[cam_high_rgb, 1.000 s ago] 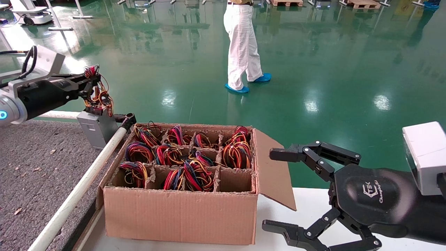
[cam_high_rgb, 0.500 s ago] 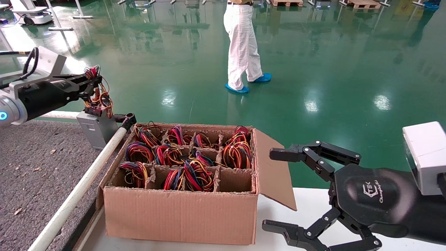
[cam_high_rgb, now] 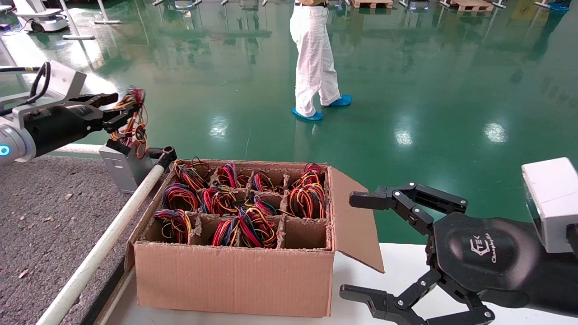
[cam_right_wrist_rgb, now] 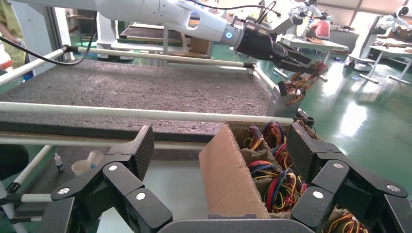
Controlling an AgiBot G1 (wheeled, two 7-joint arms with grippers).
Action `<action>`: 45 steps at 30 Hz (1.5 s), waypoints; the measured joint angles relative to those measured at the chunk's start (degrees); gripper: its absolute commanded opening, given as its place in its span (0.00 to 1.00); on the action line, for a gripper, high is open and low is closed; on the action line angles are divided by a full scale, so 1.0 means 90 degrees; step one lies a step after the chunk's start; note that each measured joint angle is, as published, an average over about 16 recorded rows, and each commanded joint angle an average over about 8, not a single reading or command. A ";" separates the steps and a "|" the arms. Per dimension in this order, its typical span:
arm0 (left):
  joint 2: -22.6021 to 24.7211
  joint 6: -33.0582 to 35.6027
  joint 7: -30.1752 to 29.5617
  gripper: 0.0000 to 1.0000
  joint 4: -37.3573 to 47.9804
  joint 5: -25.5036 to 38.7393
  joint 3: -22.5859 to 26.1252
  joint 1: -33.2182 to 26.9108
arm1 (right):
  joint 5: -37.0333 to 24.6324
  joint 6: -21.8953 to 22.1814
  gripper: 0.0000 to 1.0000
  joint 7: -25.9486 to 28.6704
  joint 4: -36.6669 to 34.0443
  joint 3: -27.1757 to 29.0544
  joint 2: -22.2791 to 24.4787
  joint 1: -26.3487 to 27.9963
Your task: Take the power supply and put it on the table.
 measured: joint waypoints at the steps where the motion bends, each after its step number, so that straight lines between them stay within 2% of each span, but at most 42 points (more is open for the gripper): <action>1: 0.0000 0.0000 0.0000 1.00 0.0000 0.0000 0.0000 0.0000 | 0.0000 0.0000 1.00 0.0000 0.0000 0.0000 0.0000 0.0000; 19: 0.0018 0.0007 -0.0108 1.00 -0.0010 -0.0054 -0.0039 -0.0122 | 0.0000 0.0000 1.00 0.0000 0.0000 0.0000 0.0000 0.0000; 35: 0.0100 0.0207 -0.1264 1.00 -0.0149 -0.0236 -0.0149 -0.0938 | 0.0000 0.0000 1.00 0.0000 -0.0002 0.0000 0.0000 0.0000; 40: -0.0027 0.0432 -0.1511 1.00 -0.0590 -0.0377 -0.0198 -0.0800 | 0.0000 0.0001 1.00 0.0000 -0.0002 0.0000 0.0000 0.0000; 45: -0.0234 0.0744 -0.1723 1.00 -0.1215 -0.0564 -0.0253 -0.0392 | 0.0000 0.0001 1.00 0.0000 -0.0003 0.0000 0.0000 0.0000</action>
